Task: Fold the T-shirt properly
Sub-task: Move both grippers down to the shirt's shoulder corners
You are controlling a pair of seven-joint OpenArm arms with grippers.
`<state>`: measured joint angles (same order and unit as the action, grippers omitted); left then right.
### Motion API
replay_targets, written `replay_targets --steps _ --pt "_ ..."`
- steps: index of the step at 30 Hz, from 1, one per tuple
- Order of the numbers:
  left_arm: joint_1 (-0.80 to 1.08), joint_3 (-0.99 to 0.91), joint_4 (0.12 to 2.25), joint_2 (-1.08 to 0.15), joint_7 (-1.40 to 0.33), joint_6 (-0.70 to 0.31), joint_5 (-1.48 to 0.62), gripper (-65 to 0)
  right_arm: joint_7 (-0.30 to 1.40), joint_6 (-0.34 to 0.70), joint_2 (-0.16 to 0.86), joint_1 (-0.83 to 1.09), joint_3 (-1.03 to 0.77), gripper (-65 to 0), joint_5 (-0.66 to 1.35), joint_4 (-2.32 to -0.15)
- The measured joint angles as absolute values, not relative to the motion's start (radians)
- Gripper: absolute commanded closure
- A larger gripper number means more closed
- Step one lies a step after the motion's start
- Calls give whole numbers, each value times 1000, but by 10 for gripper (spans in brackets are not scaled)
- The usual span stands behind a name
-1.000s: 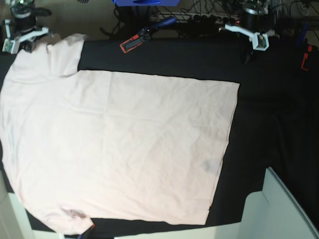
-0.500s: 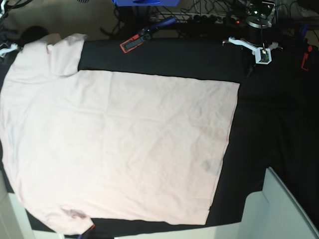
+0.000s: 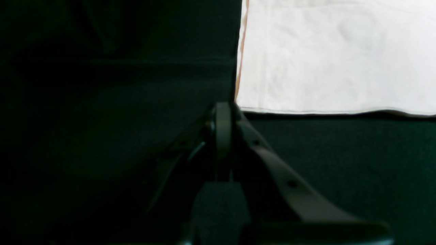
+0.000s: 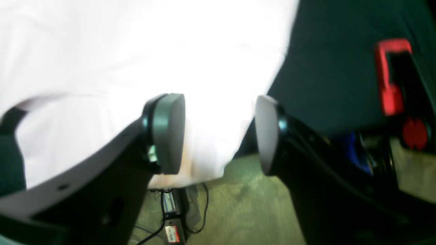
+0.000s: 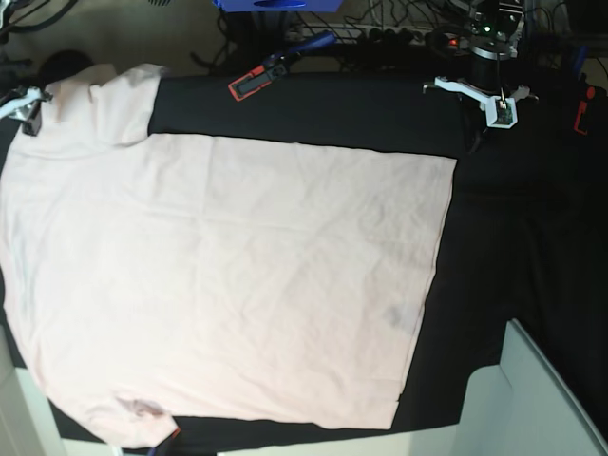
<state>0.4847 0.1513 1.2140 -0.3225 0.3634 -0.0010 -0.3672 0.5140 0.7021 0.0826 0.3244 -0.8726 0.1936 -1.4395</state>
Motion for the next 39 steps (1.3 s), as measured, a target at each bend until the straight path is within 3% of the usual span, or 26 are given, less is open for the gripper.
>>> replay_targets --steps 5,19,31,39 --pt "451 151 1217 -322 276 -1 -366 0 516 696 84 318 -877 -486 192 -1402" --pt "427 151 1216 -319 247 -1 -365 0 513 689 219 212 -1006 -486 194 -1071" --pt "430 151 1216 -318 247 -1 -365 0 481 692 223 171 -1005 -486 211 -1005" --pt "429 151 1216 -316 248 -1 -364 0 463 682 222 182 -873 -486 318 -1012"
